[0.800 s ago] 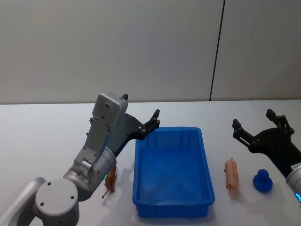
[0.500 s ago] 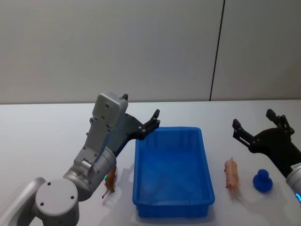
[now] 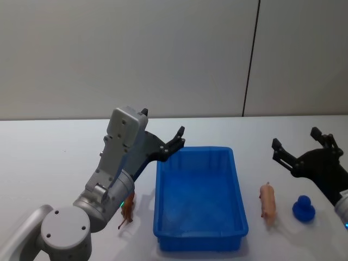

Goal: Pick up the two dolls from the table and place them into the box.

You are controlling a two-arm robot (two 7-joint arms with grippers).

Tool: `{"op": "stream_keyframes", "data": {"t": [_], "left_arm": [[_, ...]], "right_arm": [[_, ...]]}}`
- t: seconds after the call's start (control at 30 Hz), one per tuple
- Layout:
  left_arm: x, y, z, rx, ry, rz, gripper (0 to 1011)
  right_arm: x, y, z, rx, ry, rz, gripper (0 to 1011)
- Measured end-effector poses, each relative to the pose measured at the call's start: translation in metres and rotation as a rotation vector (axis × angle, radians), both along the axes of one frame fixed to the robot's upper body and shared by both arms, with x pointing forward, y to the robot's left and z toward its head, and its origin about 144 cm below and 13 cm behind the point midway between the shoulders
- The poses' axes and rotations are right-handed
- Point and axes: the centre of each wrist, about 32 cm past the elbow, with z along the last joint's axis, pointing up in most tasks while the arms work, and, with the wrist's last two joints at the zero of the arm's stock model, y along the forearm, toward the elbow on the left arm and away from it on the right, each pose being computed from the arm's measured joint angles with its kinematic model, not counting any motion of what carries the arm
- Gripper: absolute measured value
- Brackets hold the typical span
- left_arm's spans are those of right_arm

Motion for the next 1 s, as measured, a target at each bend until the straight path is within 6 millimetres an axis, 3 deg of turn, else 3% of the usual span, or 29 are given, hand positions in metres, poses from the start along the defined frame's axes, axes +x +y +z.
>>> {"op": "stream_keyframes", "data": {"t": [0.57,1.0], "left_arm": [[0.000,0.000,0.000,0.000,0.000,0.000,1001],[0.000,0.000,0.000,0.000,0.000,0.000,1001]], "right_arm": [[-0.001,-0.048,-0.015,-0.046,0.103,-0.006,1001],[0.005,-0.070,-0.031,-0.098,0.226,0.005,1001]]}}
